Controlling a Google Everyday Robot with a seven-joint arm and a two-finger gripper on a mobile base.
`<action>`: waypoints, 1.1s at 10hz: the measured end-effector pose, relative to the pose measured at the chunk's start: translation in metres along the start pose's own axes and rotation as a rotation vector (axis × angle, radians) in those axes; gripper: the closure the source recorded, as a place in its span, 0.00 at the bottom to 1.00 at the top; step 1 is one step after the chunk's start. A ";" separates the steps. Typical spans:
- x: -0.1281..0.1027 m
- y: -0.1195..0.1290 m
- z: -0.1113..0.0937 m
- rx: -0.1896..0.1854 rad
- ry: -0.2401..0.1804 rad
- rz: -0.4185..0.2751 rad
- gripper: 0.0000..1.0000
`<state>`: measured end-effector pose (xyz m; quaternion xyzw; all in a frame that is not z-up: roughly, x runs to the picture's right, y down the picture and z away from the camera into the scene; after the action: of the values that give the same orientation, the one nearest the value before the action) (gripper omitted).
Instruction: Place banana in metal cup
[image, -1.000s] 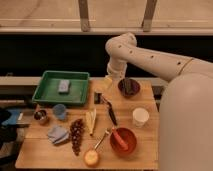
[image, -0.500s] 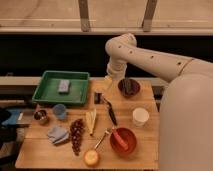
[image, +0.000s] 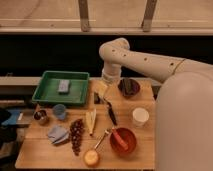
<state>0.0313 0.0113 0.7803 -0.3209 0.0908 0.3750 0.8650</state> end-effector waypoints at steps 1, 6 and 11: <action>0.000 0.012 0.004 -0.013 0.005 -0.015 0.20; -0.007 0.085 0.031 -0.049 0.008 -0.084 0.20; -0.019 0.123 0.059 -0.035 0.024 -0.142 0.20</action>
<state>-0.0740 0.1002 0.7734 -0.3459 0.0718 0.3106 0.8825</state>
